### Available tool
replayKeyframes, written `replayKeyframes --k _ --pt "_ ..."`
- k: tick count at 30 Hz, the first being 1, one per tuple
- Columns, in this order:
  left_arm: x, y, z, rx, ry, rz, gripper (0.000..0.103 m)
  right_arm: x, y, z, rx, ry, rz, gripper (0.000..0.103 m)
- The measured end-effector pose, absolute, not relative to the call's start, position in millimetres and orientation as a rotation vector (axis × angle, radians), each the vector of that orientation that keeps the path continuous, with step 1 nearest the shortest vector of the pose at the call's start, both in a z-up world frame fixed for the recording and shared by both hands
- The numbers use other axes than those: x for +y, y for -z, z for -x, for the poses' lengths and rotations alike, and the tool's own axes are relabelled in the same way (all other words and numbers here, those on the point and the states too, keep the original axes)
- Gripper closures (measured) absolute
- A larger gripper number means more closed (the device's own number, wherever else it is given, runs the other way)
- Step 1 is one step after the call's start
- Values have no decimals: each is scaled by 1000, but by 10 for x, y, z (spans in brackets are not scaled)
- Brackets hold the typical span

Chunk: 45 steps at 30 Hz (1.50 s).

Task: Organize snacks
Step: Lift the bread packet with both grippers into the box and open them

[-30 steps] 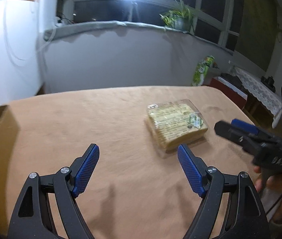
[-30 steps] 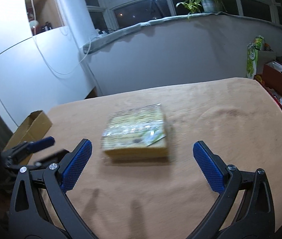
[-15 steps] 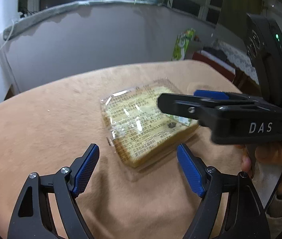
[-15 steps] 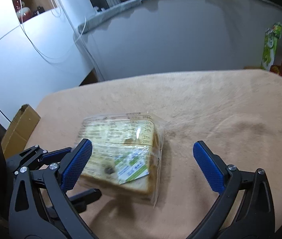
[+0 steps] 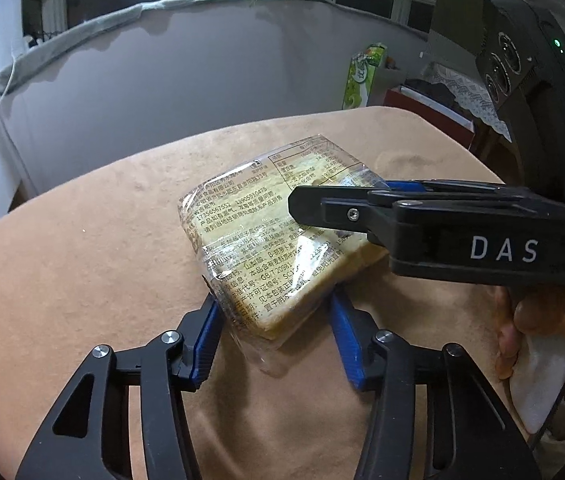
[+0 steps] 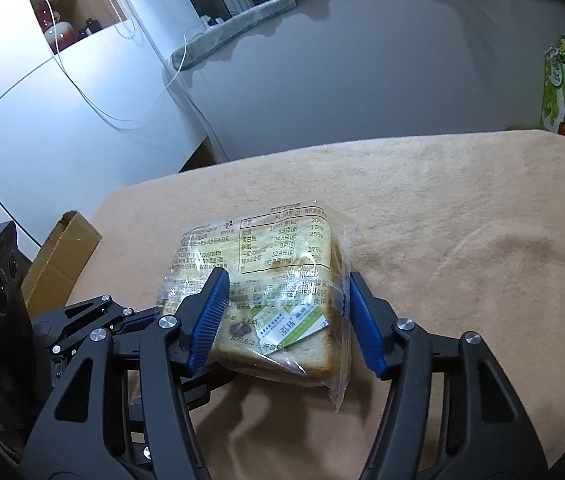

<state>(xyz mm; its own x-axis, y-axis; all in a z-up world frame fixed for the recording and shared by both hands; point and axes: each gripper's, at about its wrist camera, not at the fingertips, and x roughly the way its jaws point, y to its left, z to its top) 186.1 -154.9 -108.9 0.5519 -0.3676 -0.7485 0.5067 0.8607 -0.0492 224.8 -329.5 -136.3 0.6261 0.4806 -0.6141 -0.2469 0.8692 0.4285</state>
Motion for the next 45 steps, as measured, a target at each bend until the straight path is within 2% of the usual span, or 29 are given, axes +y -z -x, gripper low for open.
replayKeyframes --k 12,27,45 --pt "-1321 701 -1249 730 489 -203 53 -2938 841 -1595 705 -453 -285 41" --pt "-323 310 -685 608 368 -103 53 -1609 164 -1137 629 -564 -110 41" --pt "1181 406 -452 592 111 21 53 315 102 -1182 644 -807 41 41"
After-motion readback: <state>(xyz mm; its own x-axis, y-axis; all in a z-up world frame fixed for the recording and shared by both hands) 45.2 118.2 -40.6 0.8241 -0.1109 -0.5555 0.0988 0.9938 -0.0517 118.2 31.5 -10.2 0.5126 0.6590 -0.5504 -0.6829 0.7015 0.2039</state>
